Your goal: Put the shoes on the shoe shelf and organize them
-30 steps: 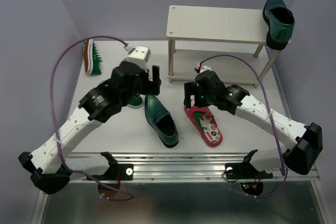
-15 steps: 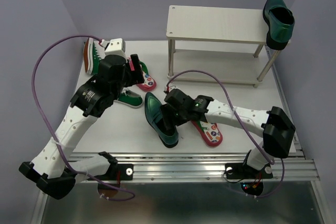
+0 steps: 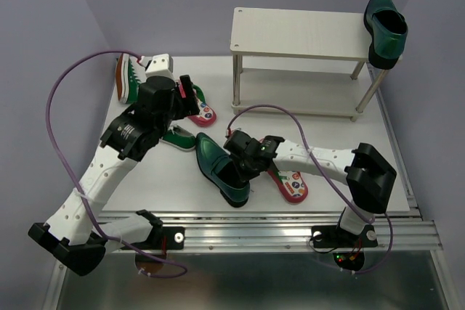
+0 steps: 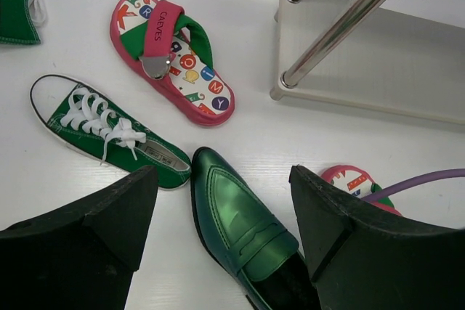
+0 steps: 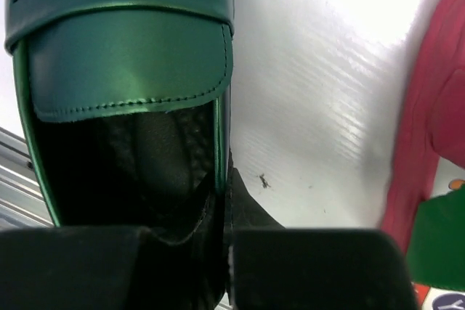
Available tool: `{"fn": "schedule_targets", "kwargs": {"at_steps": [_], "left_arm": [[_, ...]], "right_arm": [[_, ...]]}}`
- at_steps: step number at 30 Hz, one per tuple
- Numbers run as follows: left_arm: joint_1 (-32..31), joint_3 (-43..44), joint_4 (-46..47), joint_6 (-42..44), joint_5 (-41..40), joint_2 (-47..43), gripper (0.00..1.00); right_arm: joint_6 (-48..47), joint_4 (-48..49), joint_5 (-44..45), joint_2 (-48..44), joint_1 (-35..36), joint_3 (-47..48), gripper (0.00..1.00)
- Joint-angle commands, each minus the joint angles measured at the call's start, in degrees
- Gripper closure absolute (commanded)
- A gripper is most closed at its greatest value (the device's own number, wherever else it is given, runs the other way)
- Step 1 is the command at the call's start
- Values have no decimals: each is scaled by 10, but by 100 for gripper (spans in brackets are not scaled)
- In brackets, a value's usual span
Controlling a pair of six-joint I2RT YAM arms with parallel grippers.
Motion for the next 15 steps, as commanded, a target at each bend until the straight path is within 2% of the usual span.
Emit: {"fn": "schedule_targets", "kwargs": {"at_steps": [1, 6, 10, 12, 13, 15], "left_arm": [[8, -6, 23, -12, -16, -11, 17], [15, -5, 33, -24, -36, -23, 17], [16, 5, 28, -30, -73, -23, 17], [18, 8, 29, -35, -85, -26, 17], [18, 8, 29, -35, -86, -28, 17], [19, 6, 32, -36, -86, -32, 17]], "right_arm": [[-27, -48, 22, -57, 8, 35, 99], [-76, -123, 30, -134, 8, 76, 99], [-115, -185, 40, -174, 8, 184, 99], [-119, -213, 79, -189, 8, 251, 99], [-119, -221, 100, -191, 8, 252, 99], [-106, -264, 180, -177, 8, 340, 99]]}}
